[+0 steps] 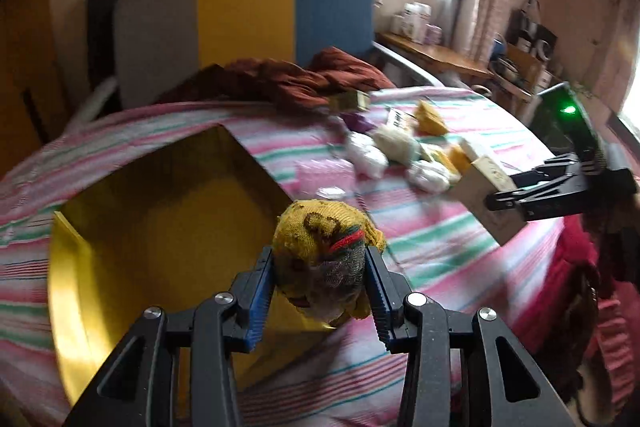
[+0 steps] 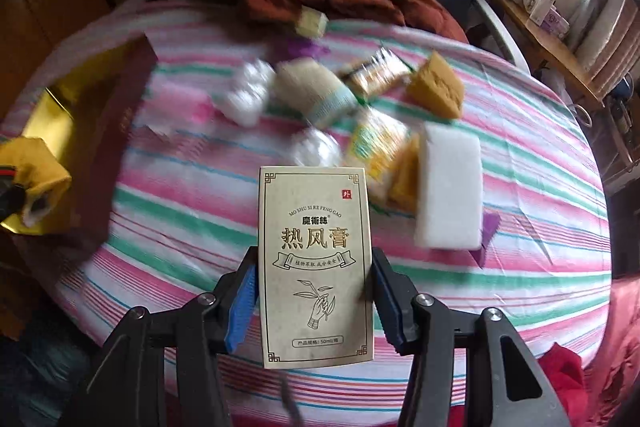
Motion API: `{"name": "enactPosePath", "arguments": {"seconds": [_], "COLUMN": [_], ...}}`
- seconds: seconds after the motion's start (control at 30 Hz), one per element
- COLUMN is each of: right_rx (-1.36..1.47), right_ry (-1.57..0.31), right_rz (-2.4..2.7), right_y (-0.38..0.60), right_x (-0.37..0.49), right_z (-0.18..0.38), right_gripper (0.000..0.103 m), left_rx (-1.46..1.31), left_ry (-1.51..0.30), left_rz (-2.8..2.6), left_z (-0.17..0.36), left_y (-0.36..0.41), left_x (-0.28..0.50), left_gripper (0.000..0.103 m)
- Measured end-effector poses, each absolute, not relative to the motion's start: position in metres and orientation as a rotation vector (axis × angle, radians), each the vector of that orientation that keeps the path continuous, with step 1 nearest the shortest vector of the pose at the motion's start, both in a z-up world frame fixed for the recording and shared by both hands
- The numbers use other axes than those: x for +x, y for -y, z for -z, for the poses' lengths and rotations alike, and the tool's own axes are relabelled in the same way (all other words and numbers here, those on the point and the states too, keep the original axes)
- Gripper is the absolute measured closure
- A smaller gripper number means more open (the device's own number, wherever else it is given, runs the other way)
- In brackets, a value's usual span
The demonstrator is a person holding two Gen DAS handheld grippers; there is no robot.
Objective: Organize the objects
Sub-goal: 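Carry glove and cream box to the gold tray and release both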
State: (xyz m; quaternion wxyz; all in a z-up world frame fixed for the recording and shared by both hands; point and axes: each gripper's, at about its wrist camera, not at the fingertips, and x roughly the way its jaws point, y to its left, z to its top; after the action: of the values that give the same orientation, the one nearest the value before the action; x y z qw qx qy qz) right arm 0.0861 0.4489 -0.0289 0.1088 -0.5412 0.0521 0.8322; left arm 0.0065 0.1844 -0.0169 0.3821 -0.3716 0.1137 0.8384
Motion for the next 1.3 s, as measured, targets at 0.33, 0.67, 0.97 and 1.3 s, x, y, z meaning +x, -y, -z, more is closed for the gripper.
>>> {"name": "enactPosePath", "arguments": {"seconds": [0.33, 0.67, 0.97, 1.3], "right_rx": [-1.530, -1.575, -1.530, -1.420], "right_ry": [-0.204, -0.341, -0.402, -0.330], "right_rz": [-2.713, -2.854, -2.861, -2.840], "right_y": [-0.358, -0.255, -0.237, -0.245], "right_x": [0.019, -0.074, -0.078, -0.033], "right_z": [0.004, 0.010, 0.011, 0.015], "right_gripper": [0.050, 0.048, 0.041, 0.040], "left_rx": [-0.990, -1.064, -0.916, -0.841], "left_ry": [-0.224, -0.150, -0.184, -0.185], "left_rz": [-2.336, -2.557, -2.713, -2.779], "left_z": [0.012, 0.021, -0.002, -0.017], "left_y": [-0.128, -0.066, -0.041, -0.035], "left_x": [-0.020, -0.050, -0.038, -0.029], "left_gripper": [0.059, 0.050, 0.015, 0.005]}}
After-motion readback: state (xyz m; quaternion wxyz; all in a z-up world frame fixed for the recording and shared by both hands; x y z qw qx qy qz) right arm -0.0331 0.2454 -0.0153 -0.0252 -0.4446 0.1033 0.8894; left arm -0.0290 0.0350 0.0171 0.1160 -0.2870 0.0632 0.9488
